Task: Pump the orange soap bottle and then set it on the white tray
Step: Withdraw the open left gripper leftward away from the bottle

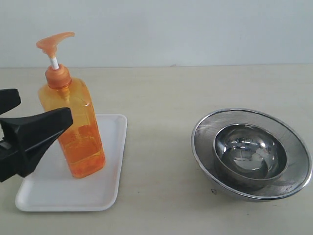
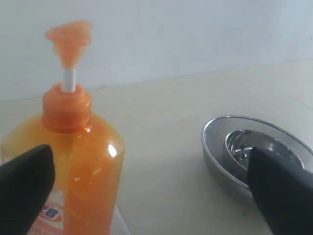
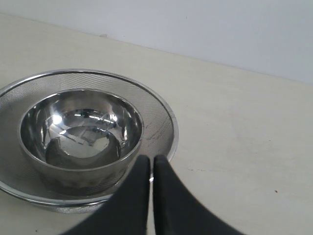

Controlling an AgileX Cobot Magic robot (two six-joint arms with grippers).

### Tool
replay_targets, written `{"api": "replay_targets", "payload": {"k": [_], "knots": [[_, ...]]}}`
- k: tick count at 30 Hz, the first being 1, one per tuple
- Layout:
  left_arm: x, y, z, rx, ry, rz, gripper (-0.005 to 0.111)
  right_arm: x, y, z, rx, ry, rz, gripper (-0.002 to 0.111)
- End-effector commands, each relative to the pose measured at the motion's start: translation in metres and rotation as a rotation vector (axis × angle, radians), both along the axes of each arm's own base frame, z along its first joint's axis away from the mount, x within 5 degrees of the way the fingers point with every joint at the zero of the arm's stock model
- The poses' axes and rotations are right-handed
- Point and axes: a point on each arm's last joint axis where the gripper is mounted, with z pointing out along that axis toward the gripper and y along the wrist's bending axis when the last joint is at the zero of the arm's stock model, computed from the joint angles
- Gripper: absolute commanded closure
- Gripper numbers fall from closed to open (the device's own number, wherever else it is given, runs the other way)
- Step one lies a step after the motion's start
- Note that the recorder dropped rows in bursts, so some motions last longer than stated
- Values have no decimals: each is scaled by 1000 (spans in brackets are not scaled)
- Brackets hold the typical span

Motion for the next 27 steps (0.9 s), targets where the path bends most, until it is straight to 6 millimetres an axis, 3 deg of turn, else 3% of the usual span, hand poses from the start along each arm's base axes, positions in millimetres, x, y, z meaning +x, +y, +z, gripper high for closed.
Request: {"api": "replay_targets", "payload": {"k": [1, 7, 15, 16, 18, 19, 20, 24, 27], "knots": [[-9, 4, -9, 9, 37, -23, 4, 0, 0, 1, -2, -14, -2, 108], [-17, 1, -24, 18, 207, -79, 4, 0, 0, 1, -2, -14, -2, 108], [-19, 0, -27, 40, 240, -101, 13, 0, 0, 1, -2, -14, -2, 108], [-19, 0, -27, 40, 241, -102, 21, 0, 0, 1, -2, -14, -2, 108], [-20, 0, -28, 42, 254, -107, 51, 0, 0, 1, -2, -14, -2, 108], [-20, 0, -28, 43, 256, -108, 69, 0, 0, 1, -2, -14, -2, 108], [-20, 0, -28, 45, 255, -109, 96, 0, 0, 1, -2, -14, -2, 108], [-14, 5, -29, 60, 119, -49, 102, 0, 0, 1, 2, -13, -2, 108], [-4, 24, -43, 4, -13, 176, 102, 0, 0, 1, 2, -13, -2, 108]]}}
